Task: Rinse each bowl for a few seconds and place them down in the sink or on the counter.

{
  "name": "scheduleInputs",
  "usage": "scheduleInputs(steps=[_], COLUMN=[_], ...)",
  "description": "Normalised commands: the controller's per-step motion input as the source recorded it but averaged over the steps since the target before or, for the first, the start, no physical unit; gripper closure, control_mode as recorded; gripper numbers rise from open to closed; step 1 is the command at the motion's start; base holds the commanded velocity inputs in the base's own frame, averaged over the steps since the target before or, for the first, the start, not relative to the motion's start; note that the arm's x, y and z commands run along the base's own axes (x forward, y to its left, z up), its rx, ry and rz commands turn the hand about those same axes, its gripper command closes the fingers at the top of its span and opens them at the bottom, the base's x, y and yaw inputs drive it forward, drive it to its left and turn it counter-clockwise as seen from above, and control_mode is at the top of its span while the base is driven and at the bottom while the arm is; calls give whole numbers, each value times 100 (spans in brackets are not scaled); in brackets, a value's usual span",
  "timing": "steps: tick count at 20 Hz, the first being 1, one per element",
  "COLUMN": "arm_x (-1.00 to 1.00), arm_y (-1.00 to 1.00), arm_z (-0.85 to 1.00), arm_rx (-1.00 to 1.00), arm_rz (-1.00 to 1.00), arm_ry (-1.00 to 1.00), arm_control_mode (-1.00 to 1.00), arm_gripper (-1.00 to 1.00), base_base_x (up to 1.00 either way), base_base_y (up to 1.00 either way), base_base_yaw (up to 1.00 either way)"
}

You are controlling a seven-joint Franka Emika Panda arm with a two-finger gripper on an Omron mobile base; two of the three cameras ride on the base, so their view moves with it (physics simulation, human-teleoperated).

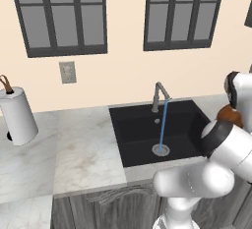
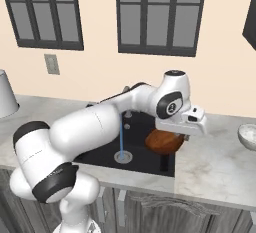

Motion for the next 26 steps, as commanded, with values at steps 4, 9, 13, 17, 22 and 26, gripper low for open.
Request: scheduleInputs(steps=[4, 9, 13, 17, 22, 26], arm_x=[24, 28, 25, 22, 17, 13], arm_y=[11, 16, 17, 15, 18, 26], arm_z=[-24, -19, -13, -12, -18, -20], arm_rx=[12, 10, 8, 8, 8, 6], arm_rz=[0, 0, 0, 0, 0, 0], arm_ry=[8, 4, 1, 1, 0, 0], arm_control_mode=[-100, -100, -100, -100, -100, -100], arm_gripper=[100, 100, 100, 100, 100, 100], base_base_x=[0, 0, 0, 0, 0, 0], base_base_y=[0, 0, 0, 0, 0, 0], base_base_yaw=[0, 0, 0, 0, 0, 0])
